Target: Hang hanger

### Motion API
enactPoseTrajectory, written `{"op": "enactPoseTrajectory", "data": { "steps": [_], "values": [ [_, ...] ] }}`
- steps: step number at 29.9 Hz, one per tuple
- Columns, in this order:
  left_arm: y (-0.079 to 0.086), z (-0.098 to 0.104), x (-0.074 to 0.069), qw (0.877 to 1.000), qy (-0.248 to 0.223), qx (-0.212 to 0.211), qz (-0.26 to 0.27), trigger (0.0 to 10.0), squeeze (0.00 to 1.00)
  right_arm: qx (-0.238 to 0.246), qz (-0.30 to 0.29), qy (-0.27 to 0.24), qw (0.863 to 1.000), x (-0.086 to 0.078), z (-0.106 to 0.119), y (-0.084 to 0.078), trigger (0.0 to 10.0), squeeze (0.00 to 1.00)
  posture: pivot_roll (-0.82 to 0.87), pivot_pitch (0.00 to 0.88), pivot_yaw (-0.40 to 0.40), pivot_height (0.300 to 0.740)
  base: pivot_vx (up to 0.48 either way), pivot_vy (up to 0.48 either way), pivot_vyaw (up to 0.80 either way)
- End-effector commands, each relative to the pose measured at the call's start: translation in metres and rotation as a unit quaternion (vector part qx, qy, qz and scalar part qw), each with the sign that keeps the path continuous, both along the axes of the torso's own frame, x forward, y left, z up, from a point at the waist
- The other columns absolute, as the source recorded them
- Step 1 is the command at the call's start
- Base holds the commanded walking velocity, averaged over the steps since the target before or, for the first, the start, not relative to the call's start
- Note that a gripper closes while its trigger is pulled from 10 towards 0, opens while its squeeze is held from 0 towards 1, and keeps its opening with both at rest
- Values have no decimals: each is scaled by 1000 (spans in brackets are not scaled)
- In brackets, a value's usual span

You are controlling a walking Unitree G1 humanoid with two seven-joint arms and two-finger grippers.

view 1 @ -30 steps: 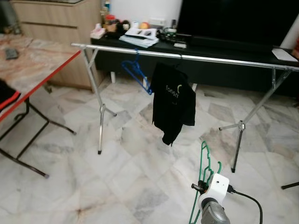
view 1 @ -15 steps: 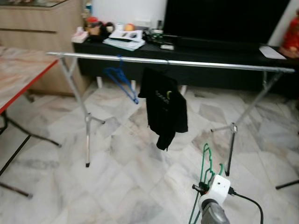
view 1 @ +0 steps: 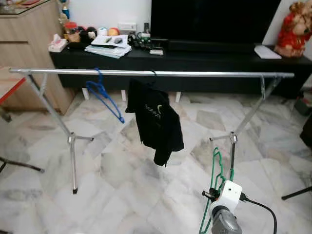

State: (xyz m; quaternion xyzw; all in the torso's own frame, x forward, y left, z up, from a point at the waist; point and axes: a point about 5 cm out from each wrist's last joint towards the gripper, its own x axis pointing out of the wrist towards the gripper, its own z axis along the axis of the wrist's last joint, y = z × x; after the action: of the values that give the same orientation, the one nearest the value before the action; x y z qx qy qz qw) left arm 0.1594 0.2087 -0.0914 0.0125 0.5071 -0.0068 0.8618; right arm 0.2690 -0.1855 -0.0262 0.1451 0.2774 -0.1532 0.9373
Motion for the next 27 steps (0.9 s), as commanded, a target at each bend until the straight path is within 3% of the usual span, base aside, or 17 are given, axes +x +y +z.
{"op": "enactPoseTrajectory", "data": {
  "steps": [1,17,27],
  "values": [
    [2,-1,-2,1000,14,9,-9,10000,0,3,-3,-10,1000,4,4,1,10000,0,-47,85,-10,740,326,0,0],
    [3,-3,-10,999,22,9,-22,10000,0,-24,9,-25,999,8,9,-4,10000,0,-71,62,-2,740,330,0,0],
    [23,-4,-25,999,34,17,-17,10000,0,-33,16,-33,999,13,13,-2,10000,0,-71,60,-1,740,337,0,0]
  ]
}}
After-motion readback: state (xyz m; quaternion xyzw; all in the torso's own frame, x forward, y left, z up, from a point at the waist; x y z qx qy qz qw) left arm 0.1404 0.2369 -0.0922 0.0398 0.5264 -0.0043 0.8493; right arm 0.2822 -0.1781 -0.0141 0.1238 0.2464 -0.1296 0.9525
